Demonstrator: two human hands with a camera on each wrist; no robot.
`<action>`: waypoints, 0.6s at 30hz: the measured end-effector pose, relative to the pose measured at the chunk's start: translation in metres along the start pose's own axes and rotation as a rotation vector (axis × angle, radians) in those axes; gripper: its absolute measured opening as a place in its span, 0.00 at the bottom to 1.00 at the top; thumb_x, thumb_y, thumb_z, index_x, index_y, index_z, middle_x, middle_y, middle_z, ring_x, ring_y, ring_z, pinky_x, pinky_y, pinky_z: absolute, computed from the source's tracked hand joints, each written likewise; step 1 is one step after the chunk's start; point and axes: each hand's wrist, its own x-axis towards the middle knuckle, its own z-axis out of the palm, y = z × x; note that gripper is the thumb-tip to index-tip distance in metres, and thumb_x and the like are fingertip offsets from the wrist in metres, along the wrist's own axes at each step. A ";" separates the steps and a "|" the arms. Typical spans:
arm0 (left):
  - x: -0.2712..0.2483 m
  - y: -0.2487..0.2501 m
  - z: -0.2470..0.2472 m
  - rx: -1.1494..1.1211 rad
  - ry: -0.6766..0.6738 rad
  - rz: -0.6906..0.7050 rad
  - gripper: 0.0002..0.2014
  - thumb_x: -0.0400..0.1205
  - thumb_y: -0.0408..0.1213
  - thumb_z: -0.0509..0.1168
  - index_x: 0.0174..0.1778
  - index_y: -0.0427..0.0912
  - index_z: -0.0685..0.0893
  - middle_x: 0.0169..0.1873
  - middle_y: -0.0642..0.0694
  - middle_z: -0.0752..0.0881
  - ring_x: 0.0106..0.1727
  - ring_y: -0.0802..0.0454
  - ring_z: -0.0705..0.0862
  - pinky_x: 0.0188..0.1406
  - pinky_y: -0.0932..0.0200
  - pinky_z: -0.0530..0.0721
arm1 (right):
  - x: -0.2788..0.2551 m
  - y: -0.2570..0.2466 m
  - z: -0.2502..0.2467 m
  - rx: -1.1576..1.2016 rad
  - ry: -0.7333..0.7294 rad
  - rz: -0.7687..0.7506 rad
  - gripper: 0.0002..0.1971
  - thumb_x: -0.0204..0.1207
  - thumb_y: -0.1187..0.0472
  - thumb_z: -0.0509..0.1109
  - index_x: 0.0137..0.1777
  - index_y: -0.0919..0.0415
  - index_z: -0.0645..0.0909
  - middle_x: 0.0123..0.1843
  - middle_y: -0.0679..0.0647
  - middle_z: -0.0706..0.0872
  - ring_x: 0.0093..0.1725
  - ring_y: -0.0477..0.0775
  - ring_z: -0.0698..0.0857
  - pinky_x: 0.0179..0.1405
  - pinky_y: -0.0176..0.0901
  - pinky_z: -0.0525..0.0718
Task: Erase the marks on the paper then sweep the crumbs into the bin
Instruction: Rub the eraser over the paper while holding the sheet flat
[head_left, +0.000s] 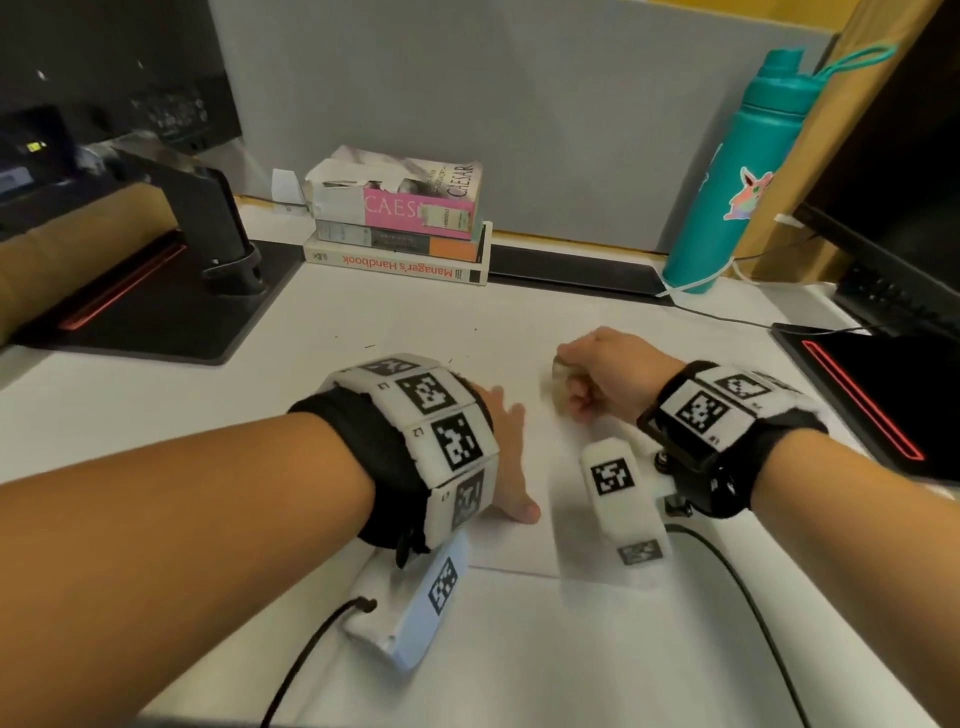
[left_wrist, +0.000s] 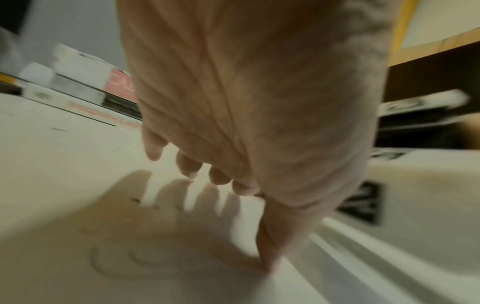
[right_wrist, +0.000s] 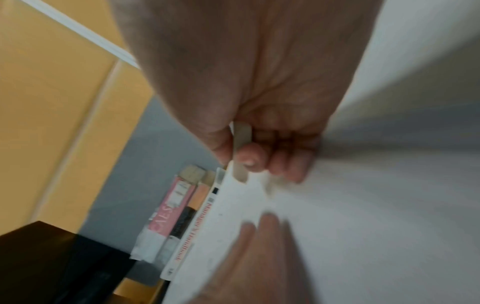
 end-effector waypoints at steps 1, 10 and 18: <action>-0.001 0.008 0.001 0.015 0.044 0.069 0.43 0.85 0.55 0.57 0.84 0.44 0.35 0.83 0.41 0.36 0.84 0.40 0.42 0.79 0.44 0.47 | 0.003 0.006 0.001 0.133 -0.002 0.004 0.19 0.83 0.64 0.55 0.28 0.63 0.69 0.24 0.58 0.68 0.23 0.54 0.69 0.27 0.43 0.70; 0.016 -0.008 0.013 -0.043 0.072 -0.082 0.39 0.84 0.63 0.45 0.84 0.47 0.35 0.83 0.46 0.33 0.84 0.41 0.37 0.80 0.41 0.43 | 0.016 0.025 0.000 0.312 -0.060 -0.051 0.21 0.84 0.65 0.52 0.27 0.59 0.61 0.25 0.57 0.64 0.25 0.53 0.64 0.25 0.39 0.70; -0.011 -0.023 0.017 0.014 -0.069 0.048 0.34 0.84 0.63 0.37 0.82 0.54 0.31 0.81 0.51 0.29 0.84 0.48 0.34 0.82 0.39 0.43 | 0.015 0.025 0.003 0.294 -0.017 -0.047 0.17 0.83 0.66 0.55 0.31 0.58 0.64 0.24 0.57 0.67 0.25 0.53 0.67 0.27 0.41 0.70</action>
